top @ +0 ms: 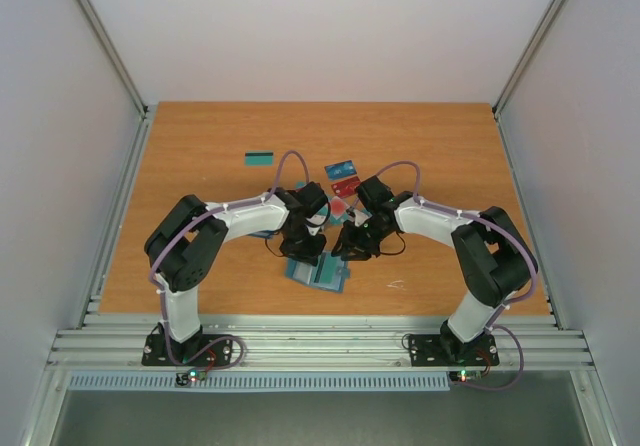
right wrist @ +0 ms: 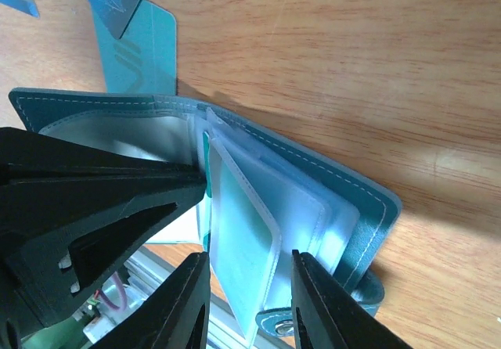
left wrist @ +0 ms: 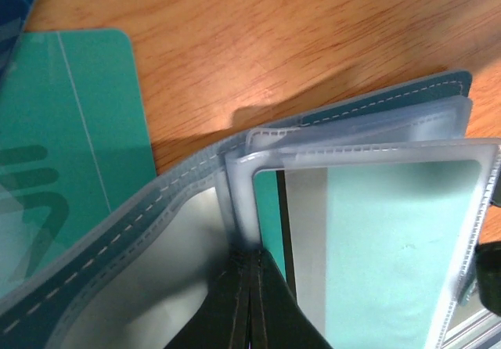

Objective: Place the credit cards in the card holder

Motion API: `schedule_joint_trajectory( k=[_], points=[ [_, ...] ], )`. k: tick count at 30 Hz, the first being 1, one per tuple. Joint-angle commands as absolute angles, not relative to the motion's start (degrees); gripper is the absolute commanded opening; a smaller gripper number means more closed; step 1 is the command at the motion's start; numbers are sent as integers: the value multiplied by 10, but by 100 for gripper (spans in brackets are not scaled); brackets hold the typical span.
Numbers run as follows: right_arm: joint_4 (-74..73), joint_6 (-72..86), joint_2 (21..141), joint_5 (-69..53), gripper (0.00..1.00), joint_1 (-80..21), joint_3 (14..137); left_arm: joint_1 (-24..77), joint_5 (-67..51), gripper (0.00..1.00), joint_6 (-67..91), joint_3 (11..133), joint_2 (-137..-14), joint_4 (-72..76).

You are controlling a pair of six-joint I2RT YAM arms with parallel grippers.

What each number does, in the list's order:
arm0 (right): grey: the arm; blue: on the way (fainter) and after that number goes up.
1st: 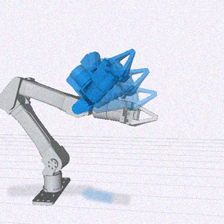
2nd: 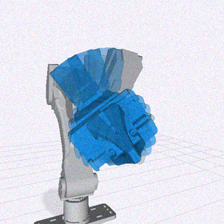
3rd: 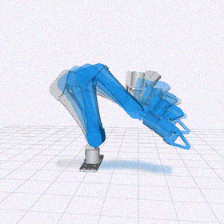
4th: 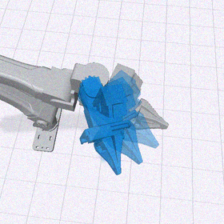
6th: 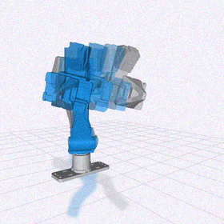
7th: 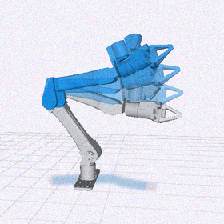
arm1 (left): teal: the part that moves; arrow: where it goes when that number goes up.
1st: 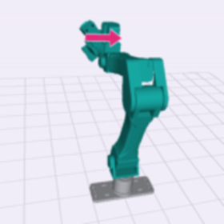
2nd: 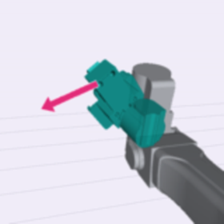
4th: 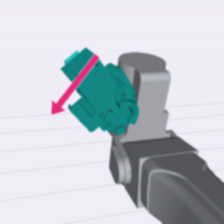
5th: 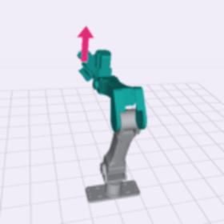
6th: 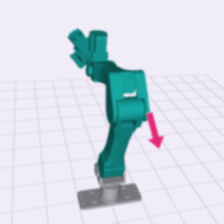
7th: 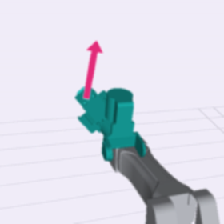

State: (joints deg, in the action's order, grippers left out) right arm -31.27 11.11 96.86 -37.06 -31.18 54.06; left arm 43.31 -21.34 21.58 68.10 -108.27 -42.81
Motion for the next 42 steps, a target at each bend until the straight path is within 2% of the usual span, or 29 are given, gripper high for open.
schedule_joint_trajectory(
  k=[1,13,17,23,29,33,38,42],
  points=[
    [-312,112,981,-371,31,-311,543,431,-211,0,218,665,-1095,-411],
    [-280,120,1000,-402,30,-315,545,431,-214,0,221,665,-1095,-407],
    [-282,121,1009,-402,23,-315,553,430,-213,0,223,664,-1092,-406],
    [-300,119,1011,-394,7,-315,563,430,-220,0,235,663,-1075,-409],
    [-355,99,1012,-379,1,-315,579,428,-208,1,247,685,-1037,-438],
    [-386,85,1010,-370,1,-314,583,420,-197,5,240,708,-1024,-465],
    [-453,52,1014,-346,1,-312,612,417,-162,16,215,710,-1026,-484],
    [-515,27,1020,-329,1,-308,640,417,-164,17,210,693,-1027,-465]
  ],
)
